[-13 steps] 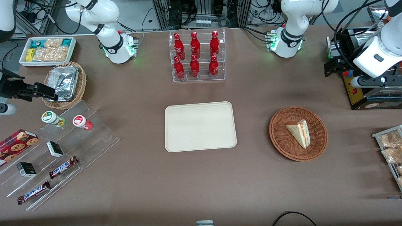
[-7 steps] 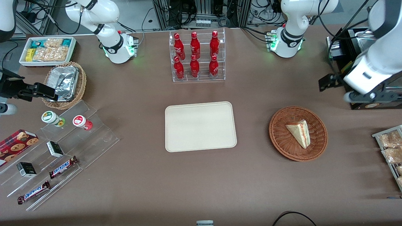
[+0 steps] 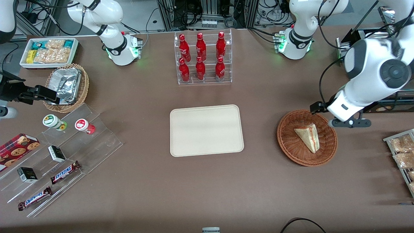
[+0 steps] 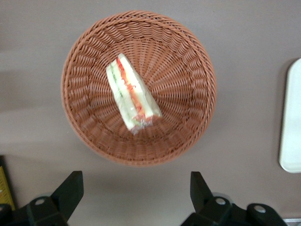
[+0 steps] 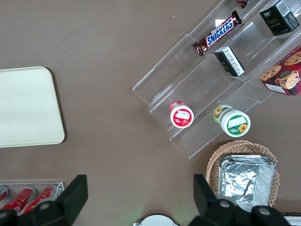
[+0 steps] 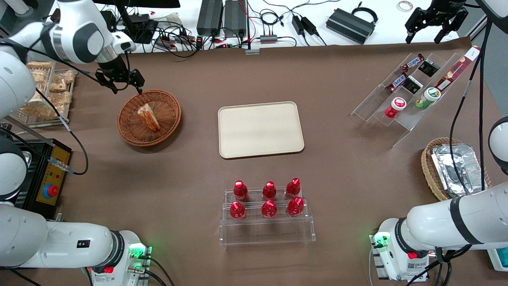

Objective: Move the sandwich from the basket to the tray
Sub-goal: 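Move the left gripper over the sandwich in the wicker basket, then lower the left gripper and close it on the wrapped sandwich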

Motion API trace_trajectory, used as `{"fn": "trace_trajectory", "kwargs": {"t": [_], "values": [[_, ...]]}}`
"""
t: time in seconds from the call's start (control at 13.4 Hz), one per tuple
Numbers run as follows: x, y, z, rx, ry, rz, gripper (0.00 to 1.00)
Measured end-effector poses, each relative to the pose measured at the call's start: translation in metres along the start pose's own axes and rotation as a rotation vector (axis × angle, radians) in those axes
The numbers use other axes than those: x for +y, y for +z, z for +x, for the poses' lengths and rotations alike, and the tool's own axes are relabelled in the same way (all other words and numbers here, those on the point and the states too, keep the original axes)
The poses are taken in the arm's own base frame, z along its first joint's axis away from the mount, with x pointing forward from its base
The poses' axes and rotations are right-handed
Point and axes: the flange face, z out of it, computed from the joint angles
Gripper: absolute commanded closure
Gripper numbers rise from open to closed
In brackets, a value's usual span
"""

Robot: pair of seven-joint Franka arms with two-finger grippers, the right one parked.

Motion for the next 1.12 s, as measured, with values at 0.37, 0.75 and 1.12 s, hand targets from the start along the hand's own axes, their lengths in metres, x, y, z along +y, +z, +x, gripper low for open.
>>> {"fn": "trace_trajectory", "kwargs": {"t": [0.37, 0.75, 1.12], "values": [[0.000, 0.056, 0.011, 0.017, -0.066, -0.007, 0.00], [-0.007, 0.078, 0.018, 0.006, -0.368, -0.010, 0.00], [-0.013, 0.104, 0.024, 0.041, -0.516, -0.025, 0.00]]}}
